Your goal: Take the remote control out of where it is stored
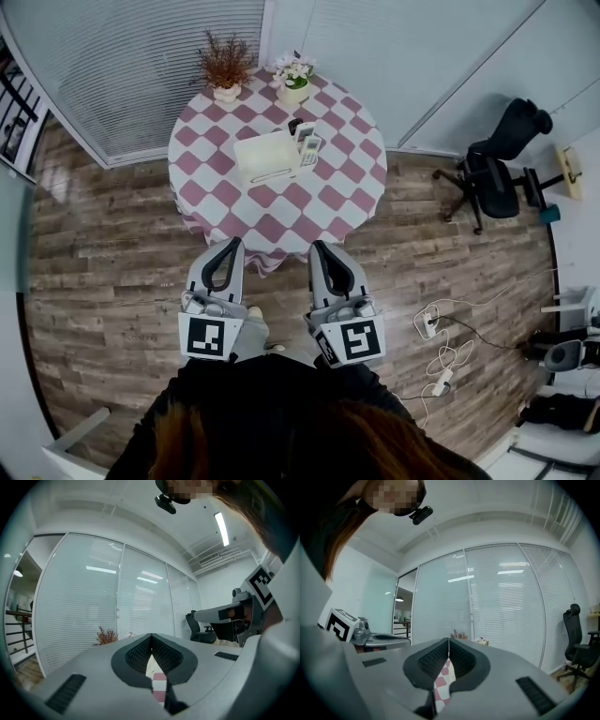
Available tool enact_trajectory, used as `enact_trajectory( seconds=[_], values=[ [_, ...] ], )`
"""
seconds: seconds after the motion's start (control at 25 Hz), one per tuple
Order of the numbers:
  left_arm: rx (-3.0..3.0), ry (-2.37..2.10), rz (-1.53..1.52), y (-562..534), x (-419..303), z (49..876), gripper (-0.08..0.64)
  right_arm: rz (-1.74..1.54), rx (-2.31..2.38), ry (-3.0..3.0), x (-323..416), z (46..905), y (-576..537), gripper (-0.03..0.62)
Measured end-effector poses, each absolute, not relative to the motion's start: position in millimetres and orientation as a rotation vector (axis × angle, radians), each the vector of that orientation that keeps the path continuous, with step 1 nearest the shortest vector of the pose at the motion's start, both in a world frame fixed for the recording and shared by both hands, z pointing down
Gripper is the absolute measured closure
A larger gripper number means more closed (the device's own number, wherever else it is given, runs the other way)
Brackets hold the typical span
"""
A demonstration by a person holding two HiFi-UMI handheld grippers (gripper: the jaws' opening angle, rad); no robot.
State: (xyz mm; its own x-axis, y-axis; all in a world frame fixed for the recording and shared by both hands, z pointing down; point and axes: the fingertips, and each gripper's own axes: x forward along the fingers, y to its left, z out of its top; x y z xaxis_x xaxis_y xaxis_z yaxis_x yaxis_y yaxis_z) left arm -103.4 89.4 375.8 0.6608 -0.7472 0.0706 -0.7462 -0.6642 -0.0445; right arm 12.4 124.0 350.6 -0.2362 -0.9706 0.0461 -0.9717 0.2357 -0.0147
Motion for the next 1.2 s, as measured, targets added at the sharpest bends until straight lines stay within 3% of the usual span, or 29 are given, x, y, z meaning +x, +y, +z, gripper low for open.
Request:
enact_trajectory(
  seconds=[1.2],
  values=[
    [-2.909,1.243,-0.113,24,-107,387,0.554,0.099,1.957,-2.391,13,358,66,0.577]
  ],
)
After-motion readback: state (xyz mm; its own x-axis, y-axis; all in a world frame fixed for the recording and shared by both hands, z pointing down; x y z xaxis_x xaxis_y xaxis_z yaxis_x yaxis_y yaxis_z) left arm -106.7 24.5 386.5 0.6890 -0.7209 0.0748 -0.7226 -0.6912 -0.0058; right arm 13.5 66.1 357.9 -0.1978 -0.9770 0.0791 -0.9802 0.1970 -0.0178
